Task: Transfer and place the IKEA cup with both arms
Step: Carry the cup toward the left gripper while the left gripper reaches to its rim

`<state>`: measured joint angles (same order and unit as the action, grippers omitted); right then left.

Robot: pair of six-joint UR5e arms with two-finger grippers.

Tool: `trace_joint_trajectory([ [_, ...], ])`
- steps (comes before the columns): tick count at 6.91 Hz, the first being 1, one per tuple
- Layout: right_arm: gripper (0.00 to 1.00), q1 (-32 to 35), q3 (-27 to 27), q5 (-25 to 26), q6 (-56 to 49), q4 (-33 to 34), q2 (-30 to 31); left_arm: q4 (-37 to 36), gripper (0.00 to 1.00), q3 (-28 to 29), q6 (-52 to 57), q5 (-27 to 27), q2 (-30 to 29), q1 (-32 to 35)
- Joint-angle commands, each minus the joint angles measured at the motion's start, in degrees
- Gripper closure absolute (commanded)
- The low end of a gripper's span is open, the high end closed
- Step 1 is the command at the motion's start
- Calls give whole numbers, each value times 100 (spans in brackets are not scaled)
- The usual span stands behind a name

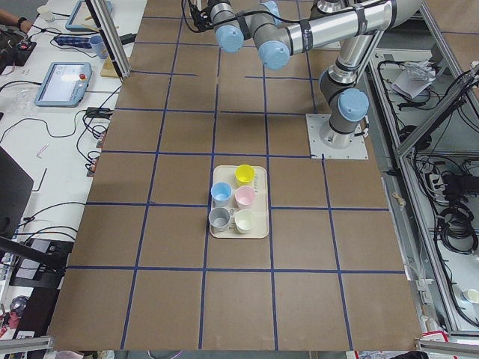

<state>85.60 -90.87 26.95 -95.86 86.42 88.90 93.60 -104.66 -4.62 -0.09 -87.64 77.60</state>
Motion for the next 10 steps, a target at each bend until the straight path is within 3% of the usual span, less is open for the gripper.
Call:
trace_joint_trajectory([
  [1,83,114,-1,-268,41,76,-5,-78,0,-282,-31,-61,116,307],
  [4,80,141,-1,-287,77,77,-5,-87,0,-283,-48,-271,151,343],
  [6,80,141,-1,-296,85,77,-5,-201,0,-256,-31,-586,72,719],
  [10,79,141,-1,-296,77,68,-13,-421,2,-265,-57,-580,28,782],
])
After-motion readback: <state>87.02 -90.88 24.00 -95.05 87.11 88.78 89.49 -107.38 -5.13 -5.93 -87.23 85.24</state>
